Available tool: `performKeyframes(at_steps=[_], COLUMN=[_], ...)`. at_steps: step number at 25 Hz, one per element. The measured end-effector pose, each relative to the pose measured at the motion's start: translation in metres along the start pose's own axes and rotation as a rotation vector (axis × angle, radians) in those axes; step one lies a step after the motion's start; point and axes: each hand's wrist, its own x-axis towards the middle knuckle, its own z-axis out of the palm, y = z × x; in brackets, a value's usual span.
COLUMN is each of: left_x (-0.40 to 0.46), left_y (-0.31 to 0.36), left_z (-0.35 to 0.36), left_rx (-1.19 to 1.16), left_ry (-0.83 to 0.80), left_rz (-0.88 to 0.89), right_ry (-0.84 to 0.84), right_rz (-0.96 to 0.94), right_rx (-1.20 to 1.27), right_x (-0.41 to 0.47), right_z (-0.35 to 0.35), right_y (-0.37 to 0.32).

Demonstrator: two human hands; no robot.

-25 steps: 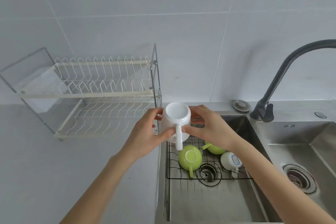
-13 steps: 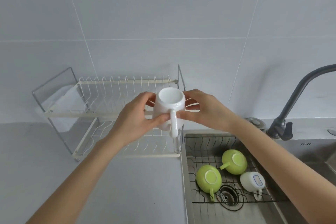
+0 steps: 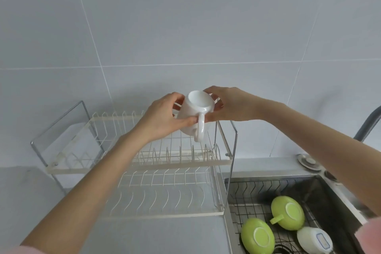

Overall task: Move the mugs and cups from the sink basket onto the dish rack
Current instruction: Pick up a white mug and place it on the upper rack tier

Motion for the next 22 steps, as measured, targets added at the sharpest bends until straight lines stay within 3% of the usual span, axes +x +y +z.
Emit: performKeyframes(at_steps=[8, 13, 22], left_x=[0.028, 0.027, 0.026], left_y=[-0.044, -0.06, -0.06], left_z=[0.034, 0.05, 0.051], left_rx=[-0.034, 0.026, 0.005], left_ry=[-0.22, -0.306, -0.331], left_rz=[-0.18, -0.229, -0.284], right_ry=[-0.281, -0.375, -0.396], right_rz=[0.092, 0.135, 0.1], right_rx=[-0.381, -0.398, -0.399], right_x=[0.061, 0.074, 0.077], right_z=[0.031, 0.052, 0.058], right_y=[0.015, 0.021, 0.025])
